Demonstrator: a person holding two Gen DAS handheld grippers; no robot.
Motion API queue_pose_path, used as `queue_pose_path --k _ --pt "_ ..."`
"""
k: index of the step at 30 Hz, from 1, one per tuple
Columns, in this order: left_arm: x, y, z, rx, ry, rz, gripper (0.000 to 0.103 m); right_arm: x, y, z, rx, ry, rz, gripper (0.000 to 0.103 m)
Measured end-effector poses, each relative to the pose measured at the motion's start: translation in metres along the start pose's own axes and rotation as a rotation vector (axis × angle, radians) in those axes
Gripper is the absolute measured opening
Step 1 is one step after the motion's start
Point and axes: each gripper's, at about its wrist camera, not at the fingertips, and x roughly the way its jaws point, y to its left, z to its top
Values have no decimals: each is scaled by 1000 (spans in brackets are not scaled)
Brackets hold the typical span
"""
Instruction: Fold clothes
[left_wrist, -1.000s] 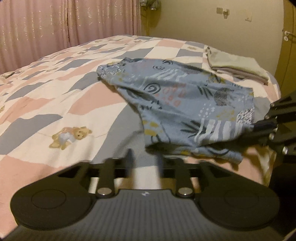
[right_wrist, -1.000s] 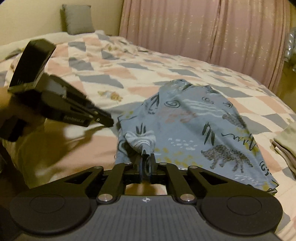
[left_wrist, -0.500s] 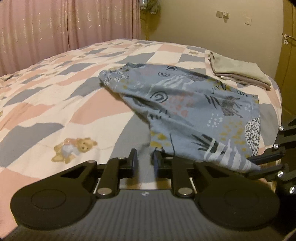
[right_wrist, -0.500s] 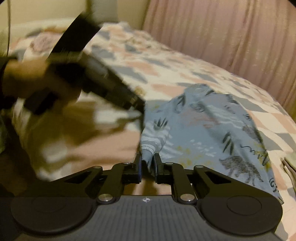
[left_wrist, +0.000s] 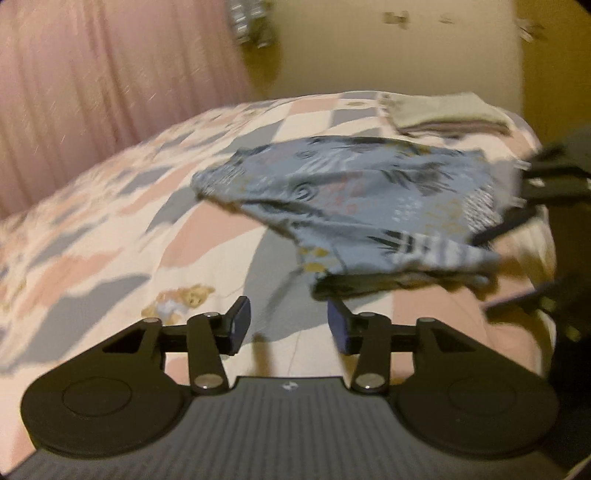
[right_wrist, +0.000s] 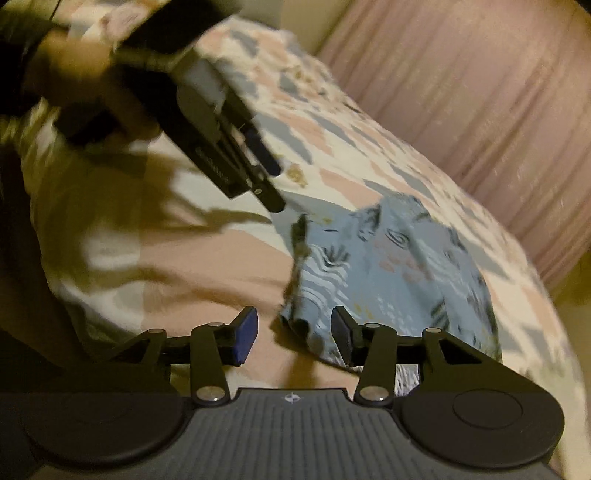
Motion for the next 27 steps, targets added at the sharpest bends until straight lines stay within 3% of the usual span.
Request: queue_pose_path --k 2,5,6,7,8,16,20,22,24,27 --pt "-6 -8 0 75 -24 -8 55 6 -2 1 -21 12 -13 37" --pt "-11 -21 -1 182 -85 -29 69 14 -6 0 -43 30 -26 35" --pt "-11 -26 -1 220 -105 -37 70 15 -7 0 -46 36 -26 33" --pt "-11 -32 -1 262 -121 -45 70 17 -9 -2 -47 41 -24 24" --pt "-10 -38 -1 308 -130 -53 70 19 -10 -3 -49 47 -22 2" --pt "3 -84 -3 643 -231 -64 70 7 -24 4 5 15 -15 5" --pt "18 -98 1 736 -255 -62 69 -2 -31 9 40 -9 -12 5" --pt "28 -103 3 763 -244 -63 59 -5 -33 11 53 -17 -10 5" --pt "38 -108 6 784 -233 -64 28 -6 -31 6 48 -16 -20 5" --pt "47 -108 14 763 -220 -62 18 -7 -30 -3 39 -14 -43 6"
